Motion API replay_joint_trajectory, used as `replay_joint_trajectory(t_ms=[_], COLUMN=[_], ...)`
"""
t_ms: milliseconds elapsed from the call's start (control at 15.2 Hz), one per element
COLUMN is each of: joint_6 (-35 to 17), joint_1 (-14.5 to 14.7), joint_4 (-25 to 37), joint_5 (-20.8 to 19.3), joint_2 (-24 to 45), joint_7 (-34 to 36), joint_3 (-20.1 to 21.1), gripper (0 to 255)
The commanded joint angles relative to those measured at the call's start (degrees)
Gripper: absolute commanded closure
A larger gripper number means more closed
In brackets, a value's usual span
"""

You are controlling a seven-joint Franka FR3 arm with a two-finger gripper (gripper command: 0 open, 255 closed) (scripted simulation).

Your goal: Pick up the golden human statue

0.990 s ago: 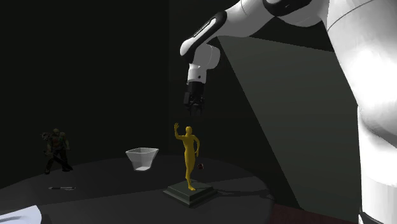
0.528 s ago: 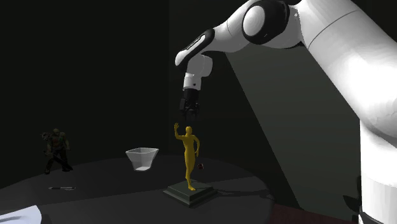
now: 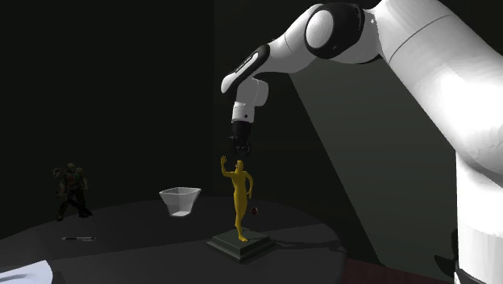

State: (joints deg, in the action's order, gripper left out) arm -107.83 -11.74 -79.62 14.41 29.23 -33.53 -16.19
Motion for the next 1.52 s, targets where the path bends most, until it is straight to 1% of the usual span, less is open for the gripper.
replay_joint_trajectory(t_ms=[0,528,1452], joint_6=[-0.15,-0.05,10.45], joint_1=[-0.01,0.00,-0.90], joint_4=[-0.12,-0.02,10.36], joint_5=[0.02,0.00,-0.53], joint_2=[0.01,0.00,-0.29], joint_7=[-0.05,0.00,1.48], joint_3=[0.00,0.00,-0.26], gripper=[255,255,255])
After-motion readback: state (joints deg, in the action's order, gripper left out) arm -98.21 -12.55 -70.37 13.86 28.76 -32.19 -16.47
